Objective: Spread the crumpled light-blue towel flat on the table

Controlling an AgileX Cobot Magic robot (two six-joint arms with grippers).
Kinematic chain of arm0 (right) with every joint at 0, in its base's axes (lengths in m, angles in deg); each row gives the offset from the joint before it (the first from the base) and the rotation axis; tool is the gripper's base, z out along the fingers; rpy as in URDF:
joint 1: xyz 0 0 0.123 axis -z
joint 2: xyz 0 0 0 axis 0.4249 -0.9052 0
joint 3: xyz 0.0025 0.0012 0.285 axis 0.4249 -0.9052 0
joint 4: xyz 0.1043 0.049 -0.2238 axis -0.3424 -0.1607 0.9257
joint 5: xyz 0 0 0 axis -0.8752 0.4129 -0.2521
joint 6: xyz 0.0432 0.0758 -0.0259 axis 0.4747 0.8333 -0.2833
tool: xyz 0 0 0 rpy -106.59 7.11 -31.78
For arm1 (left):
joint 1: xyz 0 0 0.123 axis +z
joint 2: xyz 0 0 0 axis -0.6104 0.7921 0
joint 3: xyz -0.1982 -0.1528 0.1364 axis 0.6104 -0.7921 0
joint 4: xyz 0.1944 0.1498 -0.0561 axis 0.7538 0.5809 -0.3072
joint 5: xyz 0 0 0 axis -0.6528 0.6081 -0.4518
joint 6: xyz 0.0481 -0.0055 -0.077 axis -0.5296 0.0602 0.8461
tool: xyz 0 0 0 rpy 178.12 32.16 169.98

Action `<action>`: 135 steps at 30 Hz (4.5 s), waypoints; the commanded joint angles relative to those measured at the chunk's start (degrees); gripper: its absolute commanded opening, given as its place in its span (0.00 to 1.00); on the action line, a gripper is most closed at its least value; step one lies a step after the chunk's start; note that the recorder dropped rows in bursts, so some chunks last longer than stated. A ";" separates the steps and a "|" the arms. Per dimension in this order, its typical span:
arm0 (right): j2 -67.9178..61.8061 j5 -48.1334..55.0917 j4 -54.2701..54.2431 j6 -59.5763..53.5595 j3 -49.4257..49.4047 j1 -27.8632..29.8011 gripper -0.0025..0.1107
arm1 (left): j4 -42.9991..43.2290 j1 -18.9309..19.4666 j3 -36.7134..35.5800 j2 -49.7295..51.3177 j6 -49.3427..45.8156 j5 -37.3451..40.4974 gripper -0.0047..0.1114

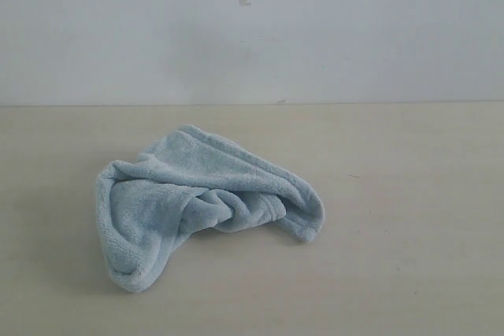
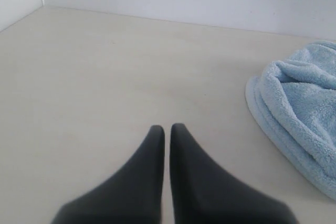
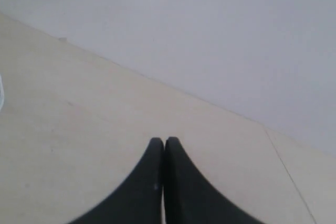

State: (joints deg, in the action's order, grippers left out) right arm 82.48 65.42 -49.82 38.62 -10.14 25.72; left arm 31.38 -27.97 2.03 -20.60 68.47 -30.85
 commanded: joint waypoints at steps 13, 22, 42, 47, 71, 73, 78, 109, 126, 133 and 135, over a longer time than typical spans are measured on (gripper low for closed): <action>0.28 -26.43 -34.70 49.06 0.15 -0.57 0.02 | -0.01 -0.28 0.05 -0.20 -0.08 -0.21 0.07; -1.39 -56.58 -12.78 77.65 25.25 -0.57 0.02 | -0.01 -0.28 0.05 -0.20 -0.08 -0.21 0.07; -46.58 -13.76 50.41 62.88 37.69 -0.59 0.02 | -0.01 -0.28 0.05 -0.20 -0.08 -0.21 0.07; -64.92 -13.44 48.41 69.09 35.30 -0.59 0.02 | -0.01 -0.28 0.05 -0.20 -0.08 -0.21 0.07; -101.20 32.10 -9.75 5.70 66.06 -21.48 0.02 | -0.01 -0.28 0.05 -0.20 -0.08 -0.21 0.07; -102.16 30.49 -11.07 5.58 66.06 -20.13 0.02 | -0.01 -0.28 0.05 -0.20 -0.08 -0.21 0.07; -106.52 30.85 -26.48 -5.57 66.06 -13.69 0.08 | -0.01 -0.28 0.05 -0.20 -0.08 -0.21 0.07; -106.57 43.16 -61.20 -31.62 72.51 -12.75 0.02 | -0.01 -0.28 0.05 -0.20 -0.08 -0.21 0.07; -64.90 36.73 -20.51 -6.36 65.61 -12.75 0.02 | -0.01 -0.28 0.05 -0.20 -0.08 -0.21 0.07; -74.36 8.48 0.25 13.57 48.15 -10.16 0.02 | -0.01 -0.28 0.05 -0.20 -0.08 -0.21 0.07; -78.42 4.23 0.85 18.71 45.25 -8.71 0.02 | -0.01 -0.28 0.05 -0.20 -0.08 -0.21 0.07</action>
State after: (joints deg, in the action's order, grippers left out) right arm 8.83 77.84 -52.71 48.97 39.33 15.30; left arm 31.38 -27.97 2.03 -20.60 68.47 -30.85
